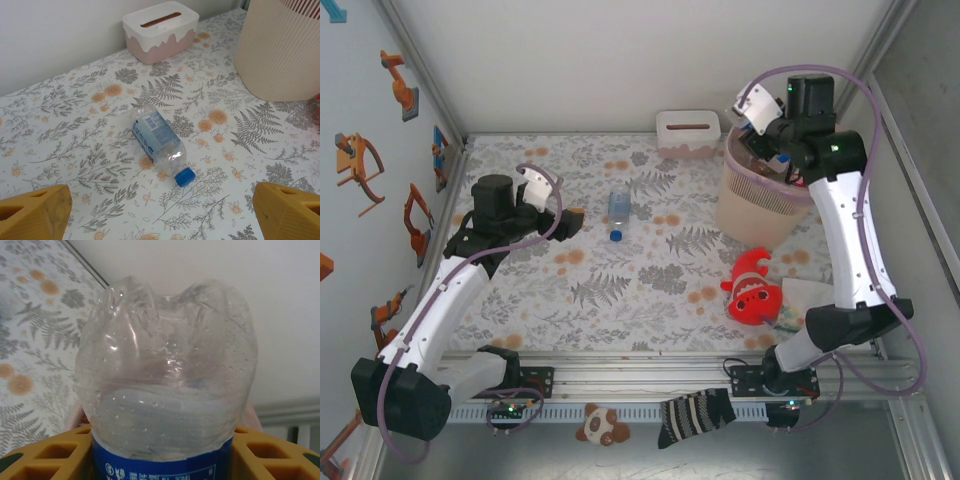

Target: Put the plastic bottles in the bin

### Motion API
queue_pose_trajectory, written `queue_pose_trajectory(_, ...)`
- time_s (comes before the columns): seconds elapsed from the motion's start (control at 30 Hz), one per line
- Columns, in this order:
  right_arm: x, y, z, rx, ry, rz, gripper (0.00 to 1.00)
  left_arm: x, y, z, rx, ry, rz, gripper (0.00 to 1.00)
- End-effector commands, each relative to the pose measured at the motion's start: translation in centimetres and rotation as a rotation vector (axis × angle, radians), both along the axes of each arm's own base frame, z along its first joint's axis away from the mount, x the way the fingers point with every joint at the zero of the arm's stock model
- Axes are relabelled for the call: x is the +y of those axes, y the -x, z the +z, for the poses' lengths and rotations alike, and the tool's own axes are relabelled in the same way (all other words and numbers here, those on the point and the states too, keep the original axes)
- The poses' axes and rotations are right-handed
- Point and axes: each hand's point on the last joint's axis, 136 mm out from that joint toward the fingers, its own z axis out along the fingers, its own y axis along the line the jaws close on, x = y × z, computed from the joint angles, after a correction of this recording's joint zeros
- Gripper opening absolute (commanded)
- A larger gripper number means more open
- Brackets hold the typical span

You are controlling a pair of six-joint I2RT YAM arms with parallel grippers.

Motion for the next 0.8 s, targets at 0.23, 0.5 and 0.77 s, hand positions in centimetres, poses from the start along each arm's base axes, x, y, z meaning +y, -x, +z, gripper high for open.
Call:
queue_pose_trajectory(0.23, -8.0, -5.0, -1.4, 0.095, -0.567, -0.569, 0.47, -0.1, -0.1, 0.9, -0.014, 0.026, -0.003, 0.93)
queue_pose_trajectory(0.5, -8.9, -7.3, -6.0, 0.442, -1.200, -0.730, 0.43, -0.1, -0.1, 0.8, -0.010, 0.026, -0.005, 0.93)
queue_pose_trajectory(0.77, -7.5, -8.6, -10.4, 0.668, -1.355, -0.739, 0.47, 0.0, -0.1, 1.1, -0.017, 0.026, -0.001, 0.93)
